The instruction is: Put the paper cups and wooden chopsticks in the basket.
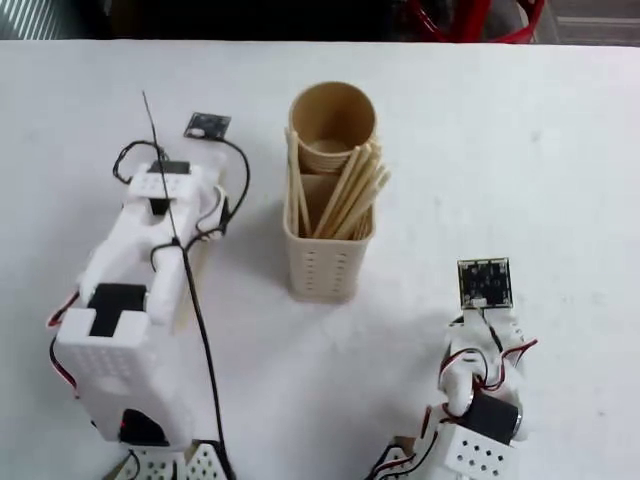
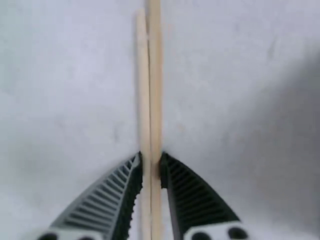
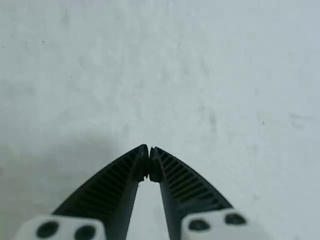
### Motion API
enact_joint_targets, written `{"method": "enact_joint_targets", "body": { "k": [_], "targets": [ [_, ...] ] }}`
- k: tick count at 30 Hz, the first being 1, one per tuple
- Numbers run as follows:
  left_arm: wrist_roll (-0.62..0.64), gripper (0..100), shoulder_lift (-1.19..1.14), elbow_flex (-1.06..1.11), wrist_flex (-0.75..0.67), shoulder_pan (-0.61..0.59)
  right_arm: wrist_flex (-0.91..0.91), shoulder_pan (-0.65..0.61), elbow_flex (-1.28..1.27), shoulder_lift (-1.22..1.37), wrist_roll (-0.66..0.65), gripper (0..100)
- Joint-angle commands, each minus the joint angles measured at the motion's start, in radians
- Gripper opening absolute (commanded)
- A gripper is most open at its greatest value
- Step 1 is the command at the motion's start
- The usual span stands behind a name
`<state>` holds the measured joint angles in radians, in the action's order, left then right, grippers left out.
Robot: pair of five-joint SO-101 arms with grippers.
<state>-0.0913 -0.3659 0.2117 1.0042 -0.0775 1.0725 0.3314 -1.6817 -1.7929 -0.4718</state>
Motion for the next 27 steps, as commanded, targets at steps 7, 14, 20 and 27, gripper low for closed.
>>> {"method": "enact_joint_targets", "body": {
  "k": [7,14,20,27],
  "targets": [
    [-0.011,2,0.013,-0.032,0.006,0.008,0.005,0.008,-0.009,-0.005,-0.003,1.8],
    [-0.012,2,0.147,-0.020,0.072,0.005,0.005,0.008,-0.009,-0.005,-0.003,1.8],
    [-0.012,2,0.390,0.224,-0.107,0.021,0.005,0.008,-0.009,-0.005,-0.003,1.8],
    [-0.011,2,0.746,0.470,-0.218,0.038,0.005,0.008,-0.009,-0.005,-0.003,1.8]
  ]
}}
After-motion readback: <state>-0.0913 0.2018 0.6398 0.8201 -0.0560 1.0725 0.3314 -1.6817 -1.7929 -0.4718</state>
